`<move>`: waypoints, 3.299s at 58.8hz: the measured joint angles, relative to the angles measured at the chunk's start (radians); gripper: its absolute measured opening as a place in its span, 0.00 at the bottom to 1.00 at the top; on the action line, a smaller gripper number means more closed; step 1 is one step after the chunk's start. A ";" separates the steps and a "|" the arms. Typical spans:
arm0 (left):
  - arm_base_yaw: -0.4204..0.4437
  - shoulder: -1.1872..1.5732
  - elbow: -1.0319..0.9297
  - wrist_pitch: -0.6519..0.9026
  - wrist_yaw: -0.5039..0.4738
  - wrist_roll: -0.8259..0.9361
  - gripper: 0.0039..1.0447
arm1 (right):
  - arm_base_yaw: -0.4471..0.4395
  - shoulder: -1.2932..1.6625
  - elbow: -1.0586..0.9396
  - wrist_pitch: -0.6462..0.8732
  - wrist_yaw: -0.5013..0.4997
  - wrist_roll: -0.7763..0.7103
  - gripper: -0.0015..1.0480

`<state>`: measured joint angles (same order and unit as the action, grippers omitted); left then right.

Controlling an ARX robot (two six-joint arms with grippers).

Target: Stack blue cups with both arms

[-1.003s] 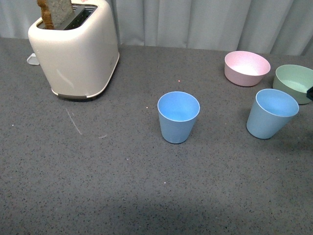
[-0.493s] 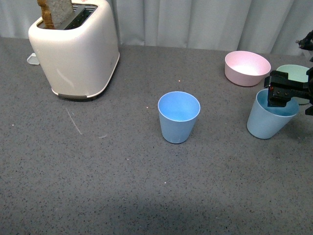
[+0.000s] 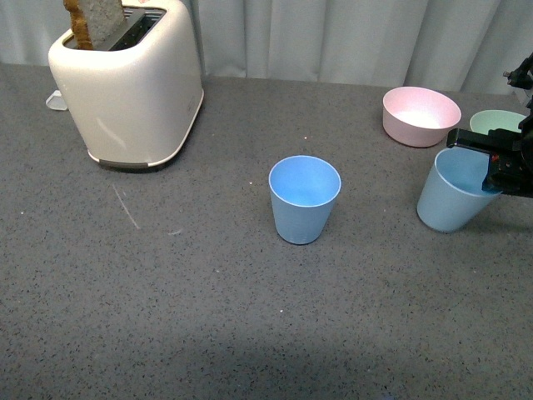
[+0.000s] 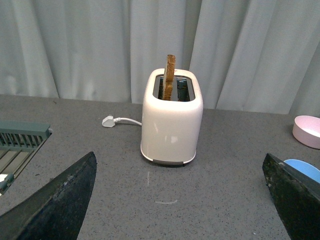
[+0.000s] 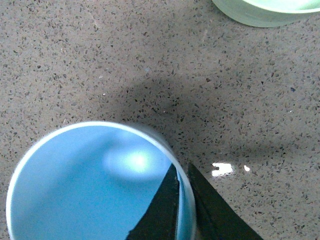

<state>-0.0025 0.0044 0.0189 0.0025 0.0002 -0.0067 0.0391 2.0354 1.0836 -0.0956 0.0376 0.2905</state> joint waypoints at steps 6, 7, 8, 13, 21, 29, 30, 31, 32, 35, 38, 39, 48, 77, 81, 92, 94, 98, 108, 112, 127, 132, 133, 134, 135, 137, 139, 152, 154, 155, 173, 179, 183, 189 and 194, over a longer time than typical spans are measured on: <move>0.000 0.000 0.000 0.000 0.000 0.000 0.94 | 0.002 -0.026 -0.008 0.000 -0.031 0.005 0.01; 0.000 0.000 0.000 0.000 0.000 0.000 0.94 | 0.003 -0.035 -0.011 0.000 -0.039 0.006 0.01; 0.000 0.000 0.000 0.000 0.000 0.000 0.94 | 0.005 -0.046 -0.014 -0.001 -0.054 0.010 0.01; 0.000 0.000 0.000 0.000 0.000 0.000 0.94 | 0.018 -0.108 -0.020 -0.009 -0.129 0.035 0.01; 0.000 0.000 0.000 0.000 0.000 0.000 0.94 | 0.066 -0.198 -0.017 -0.040 -0.238 0.063 0.01; 0.000 0.000 0.000 0.000 0.000 0.000 0.94 | 0.151 -0.246 -0.004 -0.060 -0.307 0.064 0.01; 0.000 0.000 0.000 0.000 0.000 0.000 0.94 | 0.158 -0.248 -0.002 -0.061 -0.309 0.062 0.01; 0.000 0.000 0.000 0.000 0.000 0.000 0.94 | 0.171 -0.249 0.001 -0.066 -0.311 0.061 0.01; 0.000 0.000 0.000 0.000 0.000 0.000 0.94 | 0.178 -0.249 0.003 -0.068 -0.311 0.061 0.01; 0.000 0.000 0.000 0.000 0.000 0.000 0.94 | 0.208 -0.249 0.010 -0.079 -0.311 0.061 0.01; 0.000 0.000 0.000 0.000 0.000 0.000 0.94 | 0.227 -0.247 0.011 -0.084 -0.309 0.060 0.01; 0.000 0.000 0.000 0.000 0.000 0.000 0.94 | 0.235 -0.245 0.012 -0.087 -0.309 0.061 0.01; 0.000 0.000 0.000 0.000 0.000 0.000 0.94 | 0.267 -0.233 0.017 -0.104 -0.291 0.061 0.01; 0.000 0.000 0.000 0.000 0.000 0.000 0.94 | 0.284 -0.197 0.023 -0.105 -0.283 0.047 0.20; 0.000 0.000 0.000 0.000 0.000 0.000 0.94 | 0.282 -0.197 0.023 -0.071 -0.261 0.030 0.33; 0.000 0.000 0.000 0.000 0.000 0.000 0.94 | 0.280 -0.197 0.023 -0.066 -0.256 0.019 0.62; 0.000 0.000 0.000 0.000 0.000 0.000 0.94 | 0.282 -0.196 0.014 -0.038 -0.238 0.011 0.67; 0.000 0.000 0.000 0.000 0.002 0.001 0.94 | 0.290 -0.193 -0.184 0.451 0.107 -0.126 0.54; 0.000 0.000 0.000 -0.001 -0.002 0.001 0.94 | 0.202 -0.372 -0.592 1.263 0.204 -0.269 0.17; 0.000 0.000 0.000 -0.002 0.000 0.001 0.94 | 0.176 -0.451 -0.655 1.279 0.183 -0.277 0.04; 0.000 0.000 0.000 -0.002 -0.001 0.001 0.94 | 0.111 -0.644 -0.853 1.242 0.102 -0.288 0.01; 0.000 0.000 0.000 -0.002 -0.001 0.001 0.94 | 0.091 -0.705 -0.890 1.220 0.091 -0.288 0.01; 0.000 0.000 0.000 -0.002 0.000 0.001 0.94 | 0.086 -0.719 -0.900 1.213 0.089 -0.287 0.01; 0.000 0.000 0.000 -0.002 0.000 0.001 0.94 | 0.082 -0.734 -0.909 1.206 0.086 -0.288 0.01; 0.000 0.000 0.000 -0.002 0.000 0.001 0.94 | 0.077 -0.749 -0.918 1.198 0.082 -0.288 0.01; 0.000 0.000 0.000 -0.002 0.000 0.001 0.94 | 0.069 -0.789 -0.939 1.177 0.071 -0.288 0.01; 0.000 0.000 0.000 -0.002 0.000 0.001 0.94 | 0.063 -0.821 -0.953 1.160 0.064 -0.288 0.01; 0.000 0.000 0.000 -0.002 -0.001 0.001 0.94 | 0.008 -0.980 -1.010 1.057 -0.016 -0.288 0.01; 0.000 0.000 0.000 -0.002 0.000 0.001 0.94 | -0.013 -1.010 -1.018 1.036 -0.029 -0.288 0.01; 0.000 0.000 0.000 -0.002 0.000 0.001 0.94 | -0.017 -1.019 -1.020 1.030 -0.030 -0.288 0.01; 0.000 0.000 0.000 -0.002 -0.001 0.001 0.94 | -0.037 -1.274 -1.067 0.826 -0.036 -0.288 0.01; 0.000 0.000 0.000 -0.002 0.000 0.001 0.94 | -0.037 -1.352 -1.074 0.757 -0.036 -0.288 0.01; 0.000 0.000 0.000 -0.002 -0.001 0.001 0.94 | -0.037 -1.406 -1.077 0.710 -0.036 -0.287 0.01; 0.000 0.000 0.000 -0.002 0.000 0.001 0.94 | -0.037 -1.472 -1.081 0.648 -0.036 -0.288 0.01; 0.000 0.000 0.000 -0.002 -0.001 0.001 0.94 | -0.037 -1.546 -1.081 0.581 -0.036 -0.288 0.01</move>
<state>-0.0025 0.0040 0.0193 0.0006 -0.0006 -0.0055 0.0025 0.4896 0.0029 0.4850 0.0017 0.0029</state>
